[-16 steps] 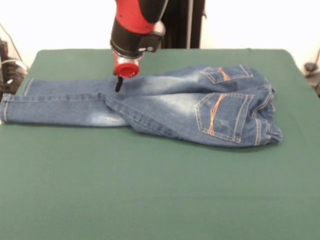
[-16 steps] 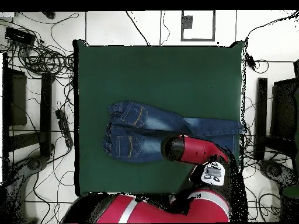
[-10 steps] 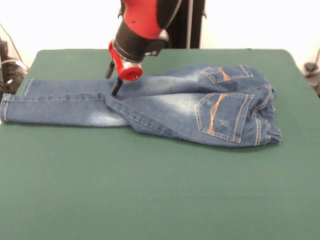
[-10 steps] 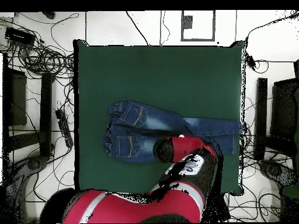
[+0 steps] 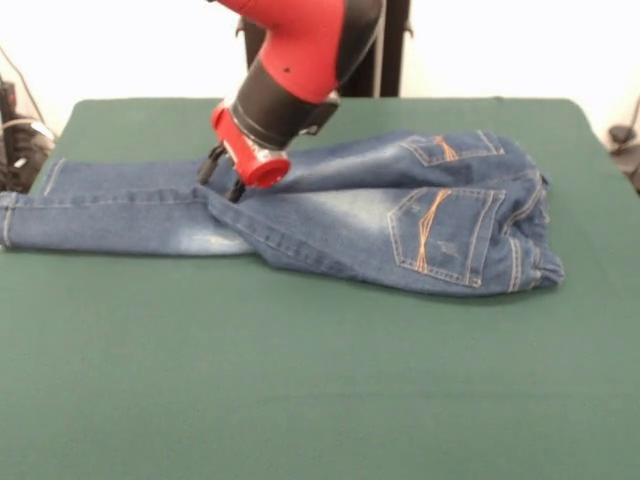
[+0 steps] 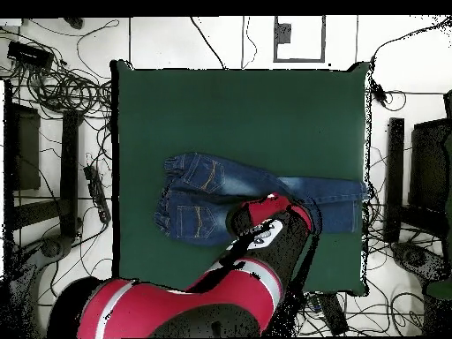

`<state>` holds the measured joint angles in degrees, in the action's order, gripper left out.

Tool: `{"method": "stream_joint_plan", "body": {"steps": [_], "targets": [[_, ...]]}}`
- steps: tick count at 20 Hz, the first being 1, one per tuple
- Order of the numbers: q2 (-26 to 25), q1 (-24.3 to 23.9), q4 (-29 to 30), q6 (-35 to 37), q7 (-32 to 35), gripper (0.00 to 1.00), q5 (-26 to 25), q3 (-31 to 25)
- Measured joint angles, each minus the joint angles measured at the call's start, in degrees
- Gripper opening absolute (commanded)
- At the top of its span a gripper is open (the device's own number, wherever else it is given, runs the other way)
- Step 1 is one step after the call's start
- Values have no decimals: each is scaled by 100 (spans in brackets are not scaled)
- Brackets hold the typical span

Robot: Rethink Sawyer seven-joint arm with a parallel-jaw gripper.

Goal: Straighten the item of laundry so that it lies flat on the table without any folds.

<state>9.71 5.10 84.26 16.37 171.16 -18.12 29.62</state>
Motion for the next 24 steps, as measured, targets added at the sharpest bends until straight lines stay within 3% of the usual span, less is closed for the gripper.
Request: {"method": "stream_joint_plan", "body": {"steps": [12, 16, 24], "targets": [[-914, 289, -785, -716, 1, 100, -119, 941], [-871, 237, -790, -719, 1, 100, -140, 902], [-408, -346, -787, -515, 1, 100, -153, 348]]}}
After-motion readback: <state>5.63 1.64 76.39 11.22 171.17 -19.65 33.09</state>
